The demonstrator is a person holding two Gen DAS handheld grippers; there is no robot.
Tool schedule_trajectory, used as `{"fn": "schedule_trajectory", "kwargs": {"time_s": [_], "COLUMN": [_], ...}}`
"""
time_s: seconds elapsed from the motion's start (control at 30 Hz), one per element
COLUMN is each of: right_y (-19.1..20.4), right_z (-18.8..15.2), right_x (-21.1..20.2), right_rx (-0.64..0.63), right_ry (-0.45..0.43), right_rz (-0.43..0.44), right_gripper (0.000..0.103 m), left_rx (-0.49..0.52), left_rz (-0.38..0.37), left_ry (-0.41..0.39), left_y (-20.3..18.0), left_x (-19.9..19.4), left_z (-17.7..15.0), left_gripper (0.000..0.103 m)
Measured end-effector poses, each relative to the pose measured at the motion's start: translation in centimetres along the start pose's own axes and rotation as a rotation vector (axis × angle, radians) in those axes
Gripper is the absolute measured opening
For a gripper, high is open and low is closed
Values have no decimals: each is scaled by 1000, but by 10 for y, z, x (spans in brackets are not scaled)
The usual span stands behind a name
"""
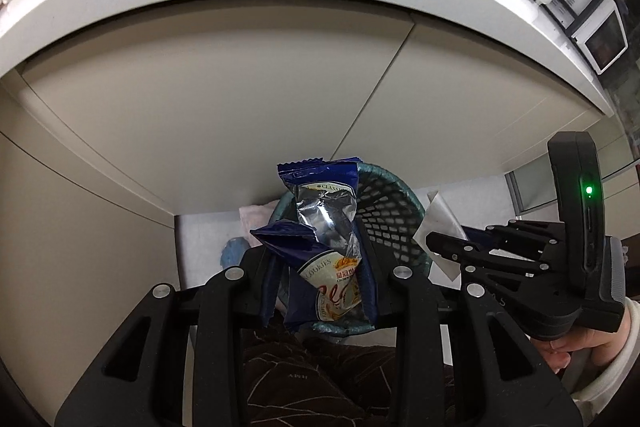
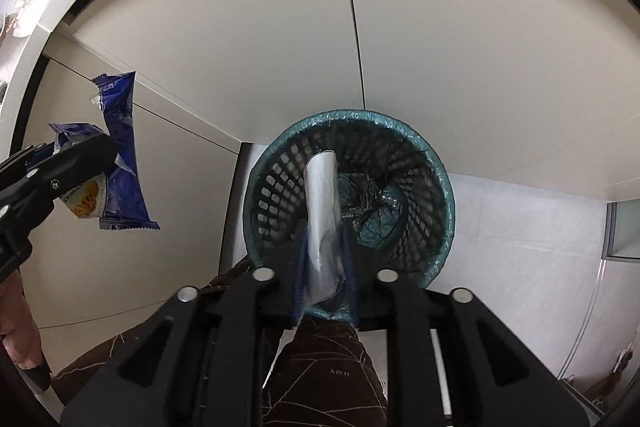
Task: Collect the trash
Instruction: 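Open the right gripper over the wastebasket while the left gripper lowers the wrapper into it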
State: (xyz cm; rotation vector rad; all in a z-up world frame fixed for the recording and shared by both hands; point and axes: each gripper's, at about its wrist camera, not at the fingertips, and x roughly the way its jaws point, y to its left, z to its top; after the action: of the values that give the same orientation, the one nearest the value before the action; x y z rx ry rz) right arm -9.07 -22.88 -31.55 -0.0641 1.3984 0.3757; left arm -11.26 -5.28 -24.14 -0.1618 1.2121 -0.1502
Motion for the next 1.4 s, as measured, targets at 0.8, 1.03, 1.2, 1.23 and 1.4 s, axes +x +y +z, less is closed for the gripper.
{"fn": "schedule_trajectory", "kwargs": {"time_s": [0.8,1.03,1.2,1.23,1.4], "right_y": [-3,-26,-47,-51,-70], "right_z": [13,8,1,0,-7], "right_x": [19,-9,-30,-33,-46], "right_rx": [54,100,135,140,161], "right_ry": [22,-40,-72,-76,-97], "right_rz": [-30,-48,-63,-68,-85], "right_gripper": [69,75,77,78,81], "left_rx": [8,18,16,18,35], "left_rz": [-9,-20,-43,-46,-48], "left_ry": [70,94,107,109,126], "left_y": [6,-5,-20,-22,-38], "left_x": [25,43,56,59,72], "left_z": [7,7,8,8,4], "left_gripper": [32,32,32,32,32]}}
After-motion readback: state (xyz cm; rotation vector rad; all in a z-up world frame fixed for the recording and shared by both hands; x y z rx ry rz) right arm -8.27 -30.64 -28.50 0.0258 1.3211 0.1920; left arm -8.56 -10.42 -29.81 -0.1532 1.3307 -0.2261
